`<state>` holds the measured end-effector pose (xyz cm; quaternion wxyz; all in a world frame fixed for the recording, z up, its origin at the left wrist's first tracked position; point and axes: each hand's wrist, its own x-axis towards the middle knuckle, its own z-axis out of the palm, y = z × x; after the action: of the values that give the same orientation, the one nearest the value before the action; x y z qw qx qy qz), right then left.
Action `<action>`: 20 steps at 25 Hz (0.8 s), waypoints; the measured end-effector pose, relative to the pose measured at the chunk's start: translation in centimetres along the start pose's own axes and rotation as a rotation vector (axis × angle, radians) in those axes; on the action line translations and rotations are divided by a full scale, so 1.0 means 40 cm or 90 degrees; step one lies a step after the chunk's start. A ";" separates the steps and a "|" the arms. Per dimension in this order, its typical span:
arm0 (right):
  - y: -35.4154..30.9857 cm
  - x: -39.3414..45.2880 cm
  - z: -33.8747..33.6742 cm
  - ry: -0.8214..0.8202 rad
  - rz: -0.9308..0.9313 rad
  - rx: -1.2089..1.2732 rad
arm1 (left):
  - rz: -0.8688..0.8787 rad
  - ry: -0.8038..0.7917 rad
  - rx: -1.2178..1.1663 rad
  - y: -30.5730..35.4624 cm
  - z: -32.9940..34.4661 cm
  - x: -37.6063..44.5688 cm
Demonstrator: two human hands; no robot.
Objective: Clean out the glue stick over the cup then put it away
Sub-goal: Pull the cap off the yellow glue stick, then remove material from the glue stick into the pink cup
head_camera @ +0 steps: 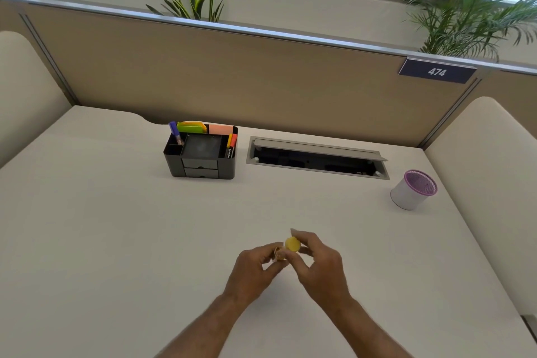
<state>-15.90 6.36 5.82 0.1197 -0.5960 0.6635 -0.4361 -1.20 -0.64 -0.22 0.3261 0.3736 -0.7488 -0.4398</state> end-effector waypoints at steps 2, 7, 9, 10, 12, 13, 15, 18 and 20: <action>0.011 0.005 0.001 0.055 -0.017 0.020 | -0.019 0.014 0.010 -0.014 -0.002 0.000; 0.051 -0.001 0.019 0.008 -0.009 -0.080 | -0.048 0.034 0.041 -0.033 -0.020 -0.003; 0.070 -0.010 0.033 -0.049 0.059 -0.134 | -0.059 0.044 0.045 -0.043 -0.025 -0.004; 0.080 -0.014 0.042 -0.081 0.091 -0.162 | -0.066 0.048 0.046 -0.050 -0.026 -0.005; 0.094 -0.016 0.057 -0.150 0.149 -0.201 | -0.076 0.053 0.051 -0.060 -0.026 -0.007; 0.098 -0.014 0.062 -0.182 0.175 -0.212 | -0.079 0.053 0.054 -0.062 -0.026 -0.007; 0.103 -0.009 0.071 -0.245 0.200 -0.255 | -0.080 0.049 0.054 -0.065 -0.023 -0.008; 0.113 -0.003 0.092 -0.341 0.183 -0.345 | -0.079 0.035 0.049 -0.066 -0.018 -0.012; 0.121 -0.007 0.103 -0.376 0.176 -0.358 | -0.076 0.020 0.047 -0.062 -0.015 -0.014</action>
<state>-16.33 4.38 -0.21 0.1947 -0.6102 0.7674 -0.0283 0.24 -1.25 -2.29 0.2967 0.4364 -0.7357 -0.4247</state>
